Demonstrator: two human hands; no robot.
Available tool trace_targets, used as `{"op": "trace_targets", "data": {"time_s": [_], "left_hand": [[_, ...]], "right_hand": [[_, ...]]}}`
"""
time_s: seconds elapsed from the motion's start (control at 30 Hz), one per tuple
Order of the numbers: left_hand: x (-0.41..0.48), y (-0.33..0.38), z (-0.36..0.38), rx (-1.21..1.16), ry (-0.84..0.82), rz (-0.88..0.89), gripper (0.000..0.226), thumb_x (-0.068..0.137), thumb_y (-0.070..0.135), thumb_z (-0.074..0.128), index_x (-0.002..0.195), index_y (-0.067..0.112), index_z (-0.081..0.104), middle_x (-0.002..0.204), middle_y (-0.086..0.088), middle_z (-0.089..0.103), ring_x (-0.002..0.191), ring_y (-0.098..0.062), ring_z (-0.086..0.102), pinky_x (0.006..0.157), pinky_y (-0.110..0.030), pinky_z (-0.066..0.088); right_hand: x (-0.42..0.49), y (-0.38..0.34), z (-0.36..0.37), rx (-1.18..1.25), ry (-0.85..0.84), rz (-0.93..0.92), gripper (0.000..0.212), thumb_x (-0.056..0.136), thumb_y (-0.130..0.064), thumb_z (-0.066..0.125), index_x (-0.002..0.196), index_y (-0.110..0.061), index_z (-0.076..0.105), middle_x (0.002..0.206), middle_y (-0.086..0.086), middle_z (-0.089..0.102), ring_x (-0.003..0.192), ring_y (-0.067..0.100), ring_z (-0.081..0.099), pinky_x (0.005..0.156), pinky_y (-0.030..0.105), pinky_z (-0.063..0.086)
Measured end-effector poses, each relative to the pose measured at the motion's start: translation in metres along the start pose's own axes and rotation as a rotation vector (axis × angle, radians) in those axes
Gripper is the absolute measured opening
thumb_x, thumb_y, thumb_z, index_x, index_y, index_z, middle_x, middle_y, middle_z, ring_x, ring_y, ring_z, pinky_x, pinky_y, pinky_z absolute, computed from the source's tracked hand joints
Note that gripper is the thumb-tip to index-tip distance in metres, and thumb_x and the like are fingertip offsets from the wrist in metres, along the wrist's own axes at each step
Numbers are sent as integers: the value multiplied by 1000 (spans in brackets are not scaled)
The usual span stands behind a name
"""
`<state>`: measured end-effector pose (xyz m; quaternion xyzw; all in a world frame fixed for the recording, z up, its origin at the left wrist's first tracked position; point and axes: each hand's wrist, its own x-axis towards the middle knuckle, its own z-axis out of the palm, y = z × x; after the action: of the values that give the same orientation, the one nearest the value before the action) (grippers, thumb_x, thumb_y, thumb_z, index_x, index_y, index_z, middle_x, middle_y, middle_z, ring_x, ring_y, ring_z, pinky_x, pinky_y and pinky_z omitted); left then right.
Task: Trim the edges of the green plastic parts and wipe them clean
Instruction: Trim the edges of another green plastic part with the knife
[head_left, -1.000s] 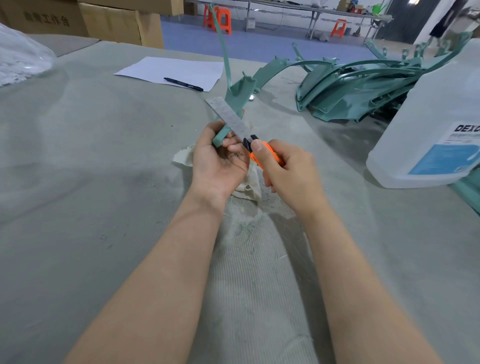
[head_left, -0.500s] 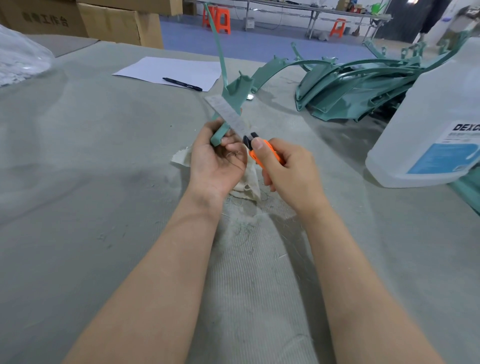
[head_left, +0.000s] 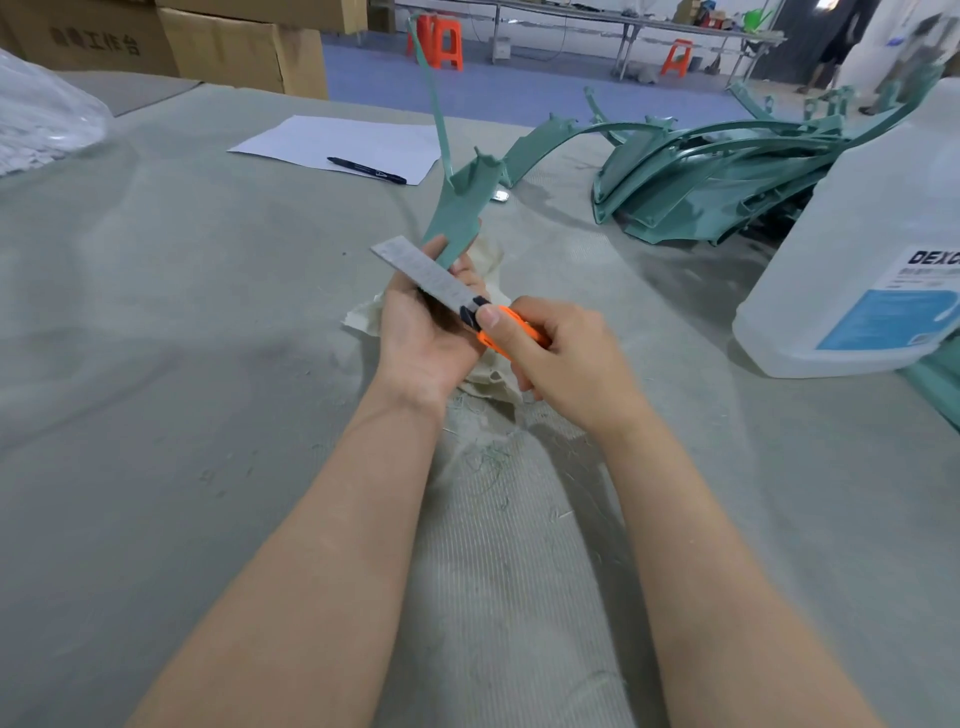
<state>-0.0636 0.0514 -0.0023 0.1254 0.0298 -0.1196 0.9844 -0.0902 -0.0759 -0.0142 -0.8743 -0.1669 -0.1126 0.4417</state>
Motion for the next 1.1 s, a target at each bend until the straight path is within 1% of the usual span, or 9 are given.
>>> {"op": "trace_targets", "data": {"time_s": [0.13,0.23,0.37,0.53,0.63,0.73,0.83,1.0,1.1], "left_hand": [[2,1,0,37,12,20,18,98,21,45,89,9,55,49,1,49,37,-8,45,39,-16,39],[7,-2,0,184,102,121,21,96,22,50,82,9,56,57,-1,55,44,-8,50,41,-15,41],[11,-8,-4,442,171,227,25,94,35,58,94,10,62,67,1,60,51,-6,53,46,-16,44],[9,-25,-2,994,104,316,47,97,43,50,127,8,58,117,-4,68,101,-16,66,90,-30,52],[6,-36,-1,1244,16,317,31,97,44,48,115,24,61,123,0,64,117,-15,58,106,-40,42],[3,-42,1,1336,-40,289,12,97,44,48,95,39,59,116,10,65,117,-9,56,108,-40,40],[1,-43,-1,1320,-123,222,10,90,44,58,97,39,64,108,14,68,111,-6,60,104,-39,45],[1,-13,-4,713,-235,-35,74,64,53,79,126,20,57,124,-5,66,113,-20,63,96,-43,50],[2,6,-9,568,-261,-95,70,75,63,61,128,17,56,127,-8,64,116,-26,61,98,-49,48]], "right_hand": [[0,-1,-2,25,-18,-1,42,95,-46,56,62,-21,55,53,9,59,47,15,53,57,37,49],[2,-2,-4,126,102,54,41,96,-45,54,70,-14,62,53,12,58,43,7,51,52,34,46],[7,-2,-11,399,271,218,37,95,-52,51,88,-17,63,66,-2,67,45,13,53,47,25,45],[9,0,-15,623,211,355,19,91,-37,66,87,-20,61,81,-2,74,43,12,49,47,23,41],[9,1,-17,708,244,438,21,91,-35,66,86,-16,60,89,14,68,44,11,49,52,27,41],[10,1,-19,821,311,513,17,92,-27,65,83,-15,56,84,11,58,42,9,46,47,24,40],[11,1,-22,974,393,533,19,93,-10,60,76,-13,51,63,1,52,39,7,43,42,20,38],[8,6,-34,987,500,542,19,92,-9,62,79,-12,48,53,-4,48,40,7,45,42,20,38],[7,10,-38,927,496,511,19,91,-11,63,79,-13,50,54,-6,49,42,8,46,45,21,39]]}}
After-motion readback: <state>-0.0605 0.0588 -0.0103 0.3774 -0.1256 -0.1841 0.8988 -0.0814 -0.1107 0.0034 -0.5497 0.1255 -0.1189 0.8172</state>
